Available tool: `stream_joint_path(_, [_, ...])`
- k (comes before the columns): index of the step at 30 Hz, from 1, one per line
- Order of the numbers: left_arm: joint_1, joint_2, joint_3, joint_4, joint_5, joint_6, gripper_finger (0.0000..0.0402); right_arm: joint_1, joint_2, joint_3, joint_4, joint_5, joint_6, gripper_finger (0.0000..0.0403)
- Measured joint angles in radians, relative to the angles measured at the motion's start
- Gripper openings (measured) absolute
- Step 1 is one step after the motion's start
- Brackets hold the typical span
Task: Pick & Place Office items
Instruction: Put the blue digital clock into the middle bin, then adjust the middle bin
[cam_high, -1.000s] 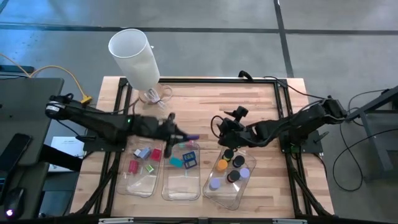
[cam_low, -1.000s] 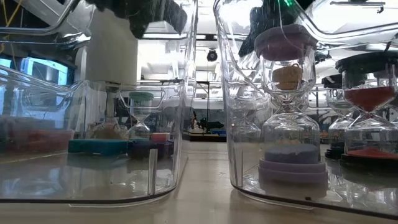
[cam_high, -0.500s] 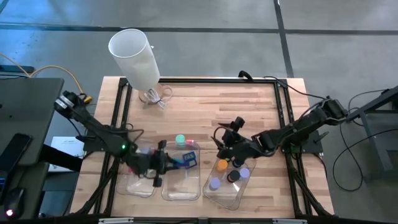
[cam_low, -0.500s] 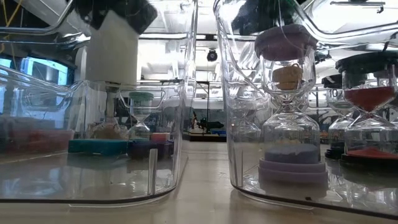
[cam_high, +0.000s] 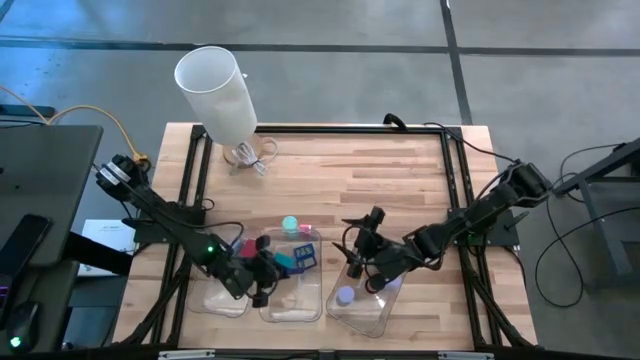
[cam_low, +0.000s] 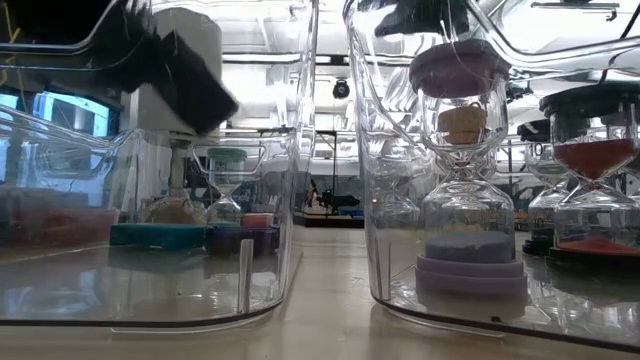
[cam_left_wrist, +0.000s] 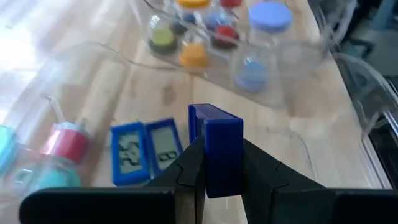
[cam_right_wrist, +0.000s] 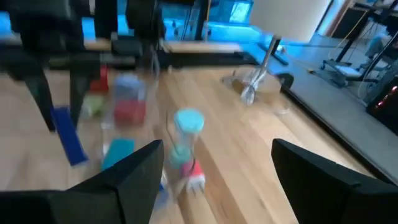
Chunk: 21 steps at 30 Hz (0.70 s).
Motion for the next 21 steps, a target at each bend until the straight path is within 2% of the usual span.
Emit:
stream_joint_path(4, [0.0,0.029,0.0,0.003,0.055,-0.072,0.0077,0.012,0.032,-0.001,0.031,-0.012,0.0,0.0287])
stream_joint_path(8, [0.002,0.038,0.0,0.006,0.081,-0.131,0.0111,0.02,0.036,-0.002,0.035,-0.046,0.006,0.0287])
stream_joint_path(15, [-0.001,0.039,0.0,0.003,0.081,-0.134,0.0172,0.03,0.036,-0.002,0.075,-0.05,-0.021,0.0287])
stream_joint_path(21, [0.0,0.031,0.0,0.0,0.081,-0.107,0.0185,0.034,0.036,-0.002,0.083,-0.076,-0.053,0.0287])
